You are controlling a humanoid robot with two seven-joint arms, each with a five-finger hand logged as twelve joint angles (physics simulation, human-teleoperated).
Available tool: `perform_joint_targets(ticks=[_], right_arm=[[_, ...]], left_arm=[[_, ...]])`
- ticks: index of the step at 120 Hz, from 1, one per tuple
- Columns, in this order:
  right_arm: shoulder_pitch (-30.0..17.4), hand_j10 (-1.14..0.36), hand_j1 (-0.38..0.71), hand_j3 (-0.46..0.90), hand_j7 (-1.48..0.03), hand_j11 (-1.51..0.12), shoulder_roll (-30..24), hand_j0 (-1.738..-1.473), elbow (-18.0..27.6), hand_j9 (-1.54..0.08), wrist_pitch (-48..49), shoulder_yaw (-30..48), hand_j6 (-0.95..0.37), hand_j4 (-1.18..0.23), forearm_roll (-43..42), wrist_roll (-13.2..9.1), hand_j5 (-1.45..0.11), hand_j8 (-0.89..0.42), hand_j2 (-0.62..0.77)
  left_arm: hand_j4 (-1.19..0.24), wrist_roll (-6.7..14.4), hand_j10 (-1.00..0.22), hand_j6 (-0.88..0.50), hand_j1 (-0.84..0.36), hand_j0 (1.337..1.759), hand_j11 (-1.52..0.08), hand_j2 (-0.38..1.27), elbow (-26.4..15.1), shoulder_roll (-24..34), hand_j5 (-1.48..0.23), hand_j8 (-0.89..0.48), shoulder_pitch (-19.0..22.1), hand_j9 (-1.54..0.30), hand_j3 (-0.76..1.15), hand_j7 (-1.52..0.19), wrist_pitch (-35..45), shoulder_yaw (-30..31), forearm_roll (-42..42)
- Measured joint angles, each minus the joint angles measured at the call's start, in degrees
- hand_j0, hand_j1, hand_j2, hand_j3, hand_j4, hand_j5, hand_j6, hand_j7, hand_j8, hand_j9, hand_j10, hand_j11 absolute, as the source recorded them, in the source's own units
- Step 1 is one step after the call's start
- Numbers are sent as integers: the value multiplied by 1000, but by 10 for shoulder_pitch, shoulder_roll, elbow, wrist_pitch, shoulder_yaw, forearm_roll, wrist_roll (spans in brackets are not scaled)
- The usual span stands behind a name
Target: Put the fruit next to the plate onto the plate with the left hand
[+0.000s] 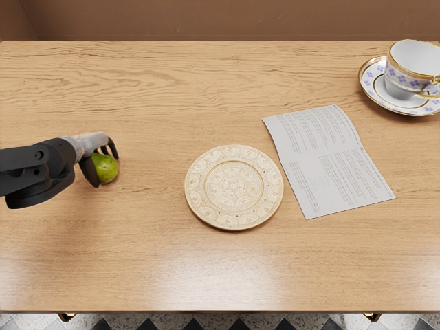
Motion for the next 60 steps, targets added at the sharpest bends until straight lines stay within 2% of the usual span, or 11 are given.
perform_joint_targets(ticks=[29, 60], right_arm=[[0, -27, -317, 0, -35, -35, 0, -1658, 0, -35, 0, 0, -27, -27, 0, 0, -35, -27, -6], [0, -27, -317, 0, -35, -35, 0, -1658, 0, -35, 0, 0, -26, -27, 0, 0, -35, -26, -6]], left_arm=[[-514, 0, -516, -462, -200, 1655, -688, 97, 1, 0, -689, -488, 0, -689, 0, -689, -1, 0, -3], [-463, 0, -575, -409, -209, 1652, -772, 92, 1, 1, -768, -427, 0, -775, 0, -773, -5, -1, -5]])
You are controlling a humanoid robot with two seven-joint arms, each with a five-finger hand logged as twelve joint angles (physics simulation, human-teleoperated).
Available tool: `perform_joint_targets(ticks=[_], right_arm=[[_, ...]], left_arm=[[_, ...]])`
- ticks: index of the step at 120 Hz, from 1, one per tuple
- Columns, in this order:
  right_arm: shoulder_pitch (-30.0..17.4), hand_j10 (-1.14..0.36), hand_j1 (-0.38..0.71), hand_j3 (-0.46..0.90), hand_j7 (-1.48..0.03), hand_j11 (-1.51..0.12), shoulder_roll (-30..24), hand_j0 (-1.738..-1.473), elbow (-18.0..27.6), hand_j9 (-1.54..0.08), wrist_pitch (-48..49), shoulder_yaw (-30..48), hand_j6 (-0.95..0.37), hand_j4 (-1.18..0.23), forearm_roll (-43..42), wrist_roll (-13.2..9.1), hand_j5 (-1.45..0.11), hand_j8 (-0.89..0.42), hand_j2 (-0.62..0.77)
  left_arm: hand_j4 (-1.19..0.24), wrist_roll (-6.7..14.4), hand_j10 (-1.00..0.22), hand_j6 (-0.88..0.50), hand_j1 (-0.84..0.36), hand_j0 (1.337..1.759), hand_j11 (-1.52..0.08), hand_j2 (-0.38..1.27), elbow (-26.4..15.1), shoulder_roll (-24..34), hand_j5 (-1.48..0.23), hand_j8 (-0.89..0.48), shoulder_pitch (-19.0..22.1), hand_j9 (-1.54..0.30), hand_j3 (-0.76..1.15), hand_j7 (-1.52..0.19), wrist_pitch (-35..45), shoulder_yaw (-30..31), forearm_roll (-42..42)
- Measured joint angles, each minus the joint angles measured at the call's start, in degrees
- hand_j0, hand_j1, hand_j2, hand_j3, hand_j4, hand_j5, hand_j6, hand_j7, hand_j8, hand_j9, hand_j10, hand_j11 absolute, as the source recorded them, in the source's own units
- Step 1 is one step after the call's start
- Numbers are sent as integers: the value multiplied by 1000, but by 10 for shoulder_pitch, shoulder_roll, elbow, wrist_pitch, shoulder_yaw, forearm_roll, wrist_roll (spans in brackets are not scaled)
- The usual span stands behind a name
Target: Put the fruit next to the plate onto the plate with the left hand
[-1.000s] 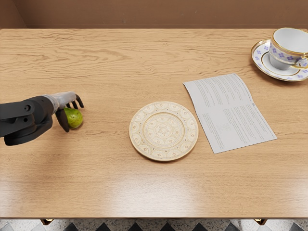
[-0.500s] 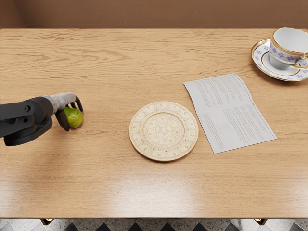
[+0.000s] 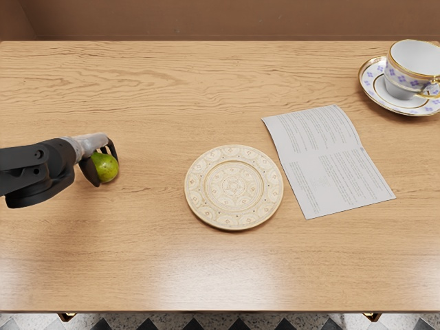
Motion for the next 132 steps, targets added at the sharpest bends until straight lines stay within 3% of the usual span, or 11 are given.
perform_joint_targets(ticks=[54, 85, 132], right_arm=[[-1, -27, -317, 0, -35, -35, 0, -1658, 0, -35, 0, 0, -26, -27, 0, 0, -35, -27, -6], [-1, -26, -317, 0, -34, -34, 0, -1658, -1, -34, 0, 0, -26, -26, 0, 0, -34, -26, -6], [0, -27, -317, 0, -35, -35, 0, -1658, -1, -35, 0, 0, -26, -27, 0, 0, -35, -26, -6]], left_arm=[[-390, -1, -644, -346, -296, 1654, -872, 299, -1, -1, -885, -378, -3, -872, 0, -875, -3, -4, -9], [-350, -1, -656, -311, -322, 1654, -892, 314, -4, 0, -914, -346, -9, -891, 0, -898, -23, -29, -22], [-327, -1, -673, -287, -331, 1653, -913, 323, -4, -1, -958, -329, -65, -912, 0, -923, -79, -66, -85]])
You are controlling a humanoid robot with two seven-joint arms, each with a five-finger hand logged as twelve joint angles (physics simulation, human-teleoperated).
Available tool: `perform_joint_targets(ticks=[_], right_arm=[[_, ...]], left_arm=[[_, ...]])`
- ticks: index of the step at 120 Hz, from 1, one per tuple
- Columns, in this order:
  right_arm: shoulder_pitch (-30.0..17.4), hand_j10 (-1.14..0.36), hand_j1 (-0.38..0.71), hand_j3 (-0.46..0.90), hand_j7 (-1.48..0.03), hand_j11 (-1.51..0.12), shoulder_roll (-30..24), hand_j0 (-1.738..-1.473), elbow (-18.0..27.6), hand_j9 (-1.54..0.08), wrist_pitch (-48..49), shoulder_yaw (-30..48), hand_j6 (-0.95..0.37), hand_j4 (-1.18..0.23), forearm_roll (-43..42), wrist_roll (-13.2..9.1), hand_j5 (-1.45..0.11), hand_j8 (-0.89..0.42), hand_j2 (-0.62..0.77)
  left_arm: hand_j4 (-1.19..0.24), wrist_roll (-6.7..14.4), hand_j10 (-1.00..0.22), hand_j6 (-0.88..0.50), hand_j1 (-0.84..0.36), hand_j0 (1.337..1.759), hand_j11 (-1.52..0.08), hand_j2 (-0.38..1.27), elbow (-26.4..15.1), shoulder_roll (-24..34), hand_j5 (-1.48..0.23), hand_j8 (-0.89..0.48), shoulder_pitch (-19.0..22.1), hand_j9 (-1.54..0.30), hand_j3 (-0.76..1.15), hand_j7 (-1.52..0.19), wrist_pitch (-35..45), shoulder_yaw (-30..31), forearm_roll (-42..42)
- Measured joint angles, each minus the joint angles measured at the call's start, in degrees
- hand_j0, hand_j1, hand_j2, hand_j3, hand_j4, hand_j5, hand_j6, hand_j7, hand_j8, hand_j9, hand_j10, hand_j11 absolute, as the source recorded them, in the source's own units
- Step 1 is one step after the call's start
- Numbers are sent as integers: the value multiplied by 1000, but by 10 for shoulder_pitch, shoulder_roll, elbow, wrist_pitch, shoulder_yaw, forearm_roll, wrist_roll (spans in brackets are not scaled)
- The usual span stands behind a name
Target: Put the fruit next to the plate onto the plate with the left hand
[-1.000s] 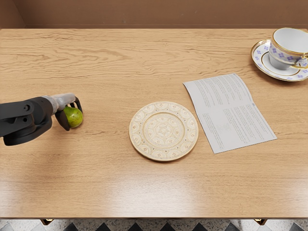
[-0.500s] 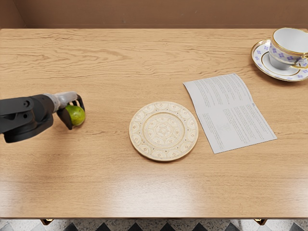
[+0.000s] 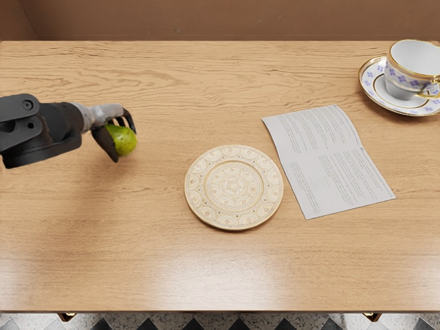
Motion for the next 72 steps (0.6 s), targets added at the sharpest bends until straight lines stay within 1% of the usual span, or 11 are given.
perform_joint_targets(ticks=[20, 29, 34, 46, 72], right_arm=[[0, -27, -317, 0, -35, -35, 0, -1658, 0, -35, 0, 0, -26, -27, 0, 0, -35, -27, -6], [0, -26, -317, 0, -35, -35, 0, -1658, 0, -35, 0, -1, -26, -26, 0, 0, -35, -26, -6], [0, -26, -317, 0, -35, -35, 0, -1658, 0, -35, 0, -1, -26, -27, 0, 0, -35, -26, -6], [0, -27, -317, 0, -35, -35, 0, -1658, 0, -35, 0, -1, -26, -27, 0, 0, -35, -27, -6], [1, -27, -317, 0, -35, -35, 0, -1658, 0, -35, 0, -1, -26, -27, 0, 0, -35, -27, -6]], left_arm=[[-315, 0, -679, -278, -337, 1653, -924, 324, -4, -5, -973, -319, -25, -922, 0, -934, -19, -4, -34], [-307, 0, -681, -272, -346, 1653, -926, 344, -4, -8, -980, -317, -34, -925, 0, -937, -27, -5, -44], [-297, 0, -683, -264, -355, 1653, -927, 365, -4, -8, -985, -313, -45, -925, 0, -939, -31, -5, -56], [-296, 0, -685, -261, -354, 1653, -932, 342, -5, -10, -984, -304, -62, -930, 0, -942, -42, -6, -82], [-295, 0, -691, -260, -352, 1653, -935, 341, -6, -30, -989, -305, -64, -933, 0, -945, -81, -27, -129]])
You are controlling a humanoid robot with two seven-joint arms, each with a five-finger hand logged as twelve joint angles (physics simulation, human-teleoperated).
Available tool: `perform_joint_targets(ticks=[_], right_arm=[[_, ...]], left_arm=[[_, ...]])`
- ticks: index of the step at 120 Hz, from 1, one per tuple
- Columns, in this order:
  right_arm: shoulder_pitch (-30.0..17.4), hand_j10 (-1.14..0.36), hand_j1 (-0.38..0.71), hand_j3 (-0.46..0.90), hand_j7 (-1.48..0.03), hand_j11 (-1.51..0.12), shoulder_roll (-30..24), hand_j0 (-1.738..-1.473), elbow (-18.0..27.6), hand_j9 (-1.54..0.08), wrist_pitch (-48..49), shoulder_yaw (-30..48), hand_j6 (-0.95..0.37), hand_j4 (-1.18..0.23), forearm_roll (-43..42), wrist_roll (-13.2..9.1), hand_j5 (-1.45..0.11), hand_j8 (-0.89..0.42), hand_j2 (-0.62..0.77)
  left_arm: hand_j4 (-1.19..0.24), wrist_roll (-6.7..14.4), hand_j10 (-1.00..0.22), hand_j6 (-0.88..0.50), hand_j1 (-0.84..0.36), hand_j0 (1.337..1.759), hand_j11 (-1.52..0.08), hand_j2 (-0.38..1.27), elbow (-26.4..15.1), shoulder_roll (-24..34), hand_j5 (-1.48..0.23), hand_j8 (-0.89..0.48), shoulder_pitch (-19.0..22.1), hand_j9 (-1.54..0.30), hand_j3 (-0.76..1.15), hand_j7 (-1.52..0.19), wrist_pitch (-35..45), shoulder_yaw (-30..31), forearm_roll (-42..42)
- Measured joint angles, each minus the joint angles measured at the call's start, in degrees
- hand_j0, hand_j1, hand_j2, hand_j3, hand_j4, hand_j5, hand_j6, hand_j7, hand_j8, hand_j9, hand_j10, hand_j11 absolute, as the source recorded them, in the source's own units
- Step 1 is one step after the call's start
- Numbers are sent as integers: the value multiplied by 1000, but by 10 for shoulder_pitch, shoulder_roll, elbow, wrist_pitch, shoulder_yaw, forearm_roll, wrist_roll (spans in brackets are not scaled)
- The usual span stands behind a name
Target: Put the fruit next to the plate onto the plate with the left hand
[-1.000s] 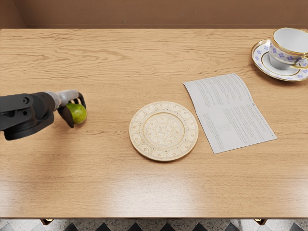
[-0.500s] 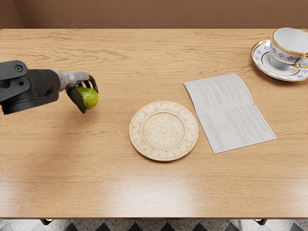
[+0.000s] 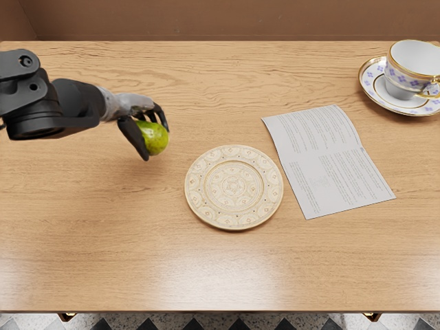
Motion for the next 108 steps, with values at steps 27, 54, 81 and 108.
perform_joint_targets(ticks=[27, 54, 81, 108], right_arm=[[0, -26, -317, 0, -34, -34, 0, -1658, 0, -34, 0, 0, -26, -26, 0, 0, -34, -26, -6], [0, -27, -317, 0, -35, -35, 0, -1658, 0, -35, 0, -1, -27, -27, 0, 0, -35, -27, -6], [0, -27, -317, 0, -35, -35, 0, -1658, 0, -35, 0, -3, -26, -27, 0, -1, -35, -27, -6], [0, -26, -317, 0, -34, -34, 0, -1658, -1, -34, 0, -4, -26, -26, 0, -1, -34, -26, -6]], left_arm=[[-294, 0, -704, -262, -337, 1653, -957, 343, 2, -30, -1003, -307, -17, -954, 0, -973, -20, -14, -39], [-298, 0, -715, -258, -333, 1653, -973, 343, 14, -92, -1021, -312, -30, -968, 0, -982, -22, -16, -57], [-294, 0, -718, -264, -317, 1652, -988, 324, 41, -150, -1038, -314, -36, -981, 0, -988, -23, -15, -61], [-269, 0, -705, -239, -344, 1651, -1009, 361, 66, -180, -1054, -286, -42, -1001, 0, -1005, -22, -13, -61]])
